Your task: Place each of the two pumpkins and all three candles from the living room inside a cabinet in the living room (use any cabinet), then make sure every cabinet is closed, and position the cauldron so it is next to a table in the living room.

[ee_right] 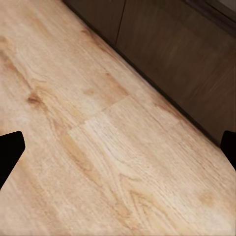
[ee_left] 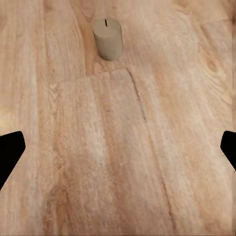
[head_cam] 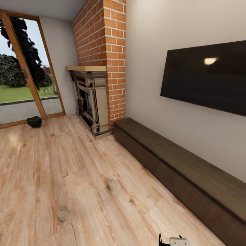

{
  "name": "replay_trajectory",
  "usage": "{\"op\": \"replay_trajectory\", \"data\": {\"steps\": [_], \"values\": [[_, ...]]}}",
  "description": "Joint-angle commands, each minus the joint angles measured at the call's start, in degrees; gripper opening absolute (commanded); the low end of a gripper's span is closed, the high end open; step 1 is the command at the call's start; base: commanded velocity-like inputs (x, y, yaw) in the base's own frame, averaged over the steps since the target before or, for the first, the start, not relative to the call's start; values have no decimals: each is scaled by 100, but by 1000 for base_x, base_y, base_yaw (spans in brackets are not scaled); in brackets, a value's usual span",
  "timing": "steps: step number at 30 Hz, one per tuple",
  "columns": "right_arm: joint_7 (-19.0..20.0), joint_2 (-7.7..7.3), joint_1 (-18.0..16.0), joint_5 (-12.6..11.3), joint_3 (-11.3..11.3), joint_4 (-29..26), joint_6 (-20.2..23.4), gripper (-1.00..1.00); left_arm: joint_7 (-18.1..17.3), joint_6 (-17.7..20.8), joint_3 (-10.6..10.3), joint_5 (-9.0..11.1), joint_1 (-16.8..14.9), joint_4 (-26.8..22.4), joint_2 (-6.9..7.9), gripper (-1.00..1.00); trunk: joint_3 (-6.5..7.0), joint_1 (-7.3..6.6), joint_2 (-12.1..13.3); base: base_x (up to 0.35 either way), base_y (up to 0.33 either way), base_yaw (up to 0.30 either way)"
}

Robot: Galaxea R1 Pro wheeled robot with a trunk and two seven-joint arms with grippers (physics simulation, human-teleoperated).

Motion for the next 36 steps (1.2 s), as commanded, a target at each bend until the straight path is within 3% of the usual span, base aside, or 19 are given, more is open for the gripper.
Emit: {"op": "replay_trajectory", "data": {"steps": [1, 4, 5, 6, 7, 8, 10, 15, 30, 36], "values": [[-28, 3, -6, -28, 47, 13, -18, 100, 61, -16, -49, -6, -1, -23, -26, 100, 13, -23, 39, 0, 0, 0], [-28, 3, -6, -28, 47, 13, -18, 100, 62, -14, -44, -12, -1, -48, -59, 100, 67, -89, 159, 0, 0, 0], [-28, 3, -6, -28, 45, 13, -18, 100, 42, 732, -41, -41, -22, -446, -80, 100, 85, -111, 199, 0, 0, 0], [-28, 3, -6, -28, 46, 13, -18, 100, 43, 1091, -41, -43, -71, -518, -77, 100, 103, -133, 239, 0, 0, 0], [-28, 3, -6, -28, 47, 13, -18, 100, 43, 1273, -41, -43, -108, -545, -77, 100, 121, -155, 279, 0, 0, 0], [-28, 3, -6, -28, 45, 13, -18, 100, 44, 1744, -41, -43, -254, -598, -72, 100, 139, -177, 320, 0, 0, 0], [-28, 3, -6, -28, 45, 13, -18, 100, 44, 2062, -35, -36, -375, -631, -60, 100, 175, -221, 400, 0, 0, 0], [-21, 3, -6, -28, 47, 13, -18, 100, 50, 2255, -2, -6, -447, -608, -27, 100, 264, -331, 600, 0, 0, 0], [-11, 16, -6, -33, 50, 21, -18, 100, 45, 2282, -15, -2, -458, -601, -1, 100, 534, -660, 1202, 0, 0, 2], [-11, 4, -6, -30, 49, 22, -18, 100, 44, 2278, -15, -2, -458, -598, 5, 100, 624, -770, 1402, 0, 0, 172]]}}
